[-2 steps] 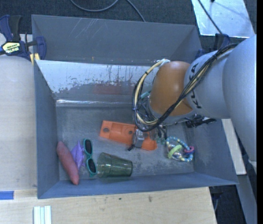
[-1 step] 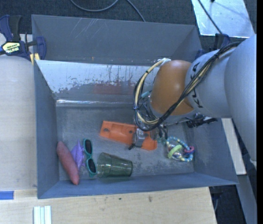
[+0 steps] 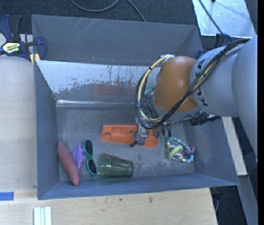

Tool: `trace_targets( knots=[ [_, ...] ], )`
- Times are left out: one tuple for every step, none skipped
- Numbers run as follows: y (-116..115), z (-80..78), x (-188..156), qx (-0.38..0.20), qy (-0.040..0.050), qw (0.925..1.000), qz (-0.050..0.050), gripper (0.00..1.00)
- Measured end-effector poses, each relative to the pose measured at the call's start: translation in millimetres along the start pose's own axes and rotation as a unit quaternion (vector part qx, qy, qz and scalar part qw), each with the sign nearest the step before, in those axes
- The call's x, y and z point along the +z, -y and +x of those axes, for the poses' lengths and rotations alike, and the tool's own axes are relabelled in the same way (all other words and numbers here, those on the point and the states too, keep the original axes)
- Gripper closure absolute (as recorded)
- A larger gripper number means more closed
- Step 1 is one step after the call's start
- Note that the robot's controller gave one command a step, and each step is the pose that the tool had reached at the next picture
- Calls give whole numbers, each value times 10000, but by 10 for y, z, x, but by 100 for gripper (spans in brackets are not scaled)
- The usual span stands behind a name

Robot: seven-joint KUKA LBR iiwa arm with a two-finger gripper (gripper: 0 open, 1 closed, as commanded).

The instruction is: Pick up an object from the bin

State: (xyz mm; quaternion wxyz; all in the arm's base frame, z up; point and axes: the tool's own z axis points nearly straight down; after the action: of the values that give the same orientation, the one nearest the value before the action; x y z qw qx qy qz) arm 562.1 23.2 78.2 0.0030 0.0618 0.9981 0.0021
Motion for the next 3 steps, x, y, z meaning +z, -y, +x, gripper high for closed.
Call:
trace_targets(
  knots=[
    [5, -9, -157, -2, 12, 10000, 3, 100],
    [8, -8, -312, 0, 10, 10000, 5, 100],
    [9, -13, -430, -2, 17, 10000, 3, 100]
  ],
)
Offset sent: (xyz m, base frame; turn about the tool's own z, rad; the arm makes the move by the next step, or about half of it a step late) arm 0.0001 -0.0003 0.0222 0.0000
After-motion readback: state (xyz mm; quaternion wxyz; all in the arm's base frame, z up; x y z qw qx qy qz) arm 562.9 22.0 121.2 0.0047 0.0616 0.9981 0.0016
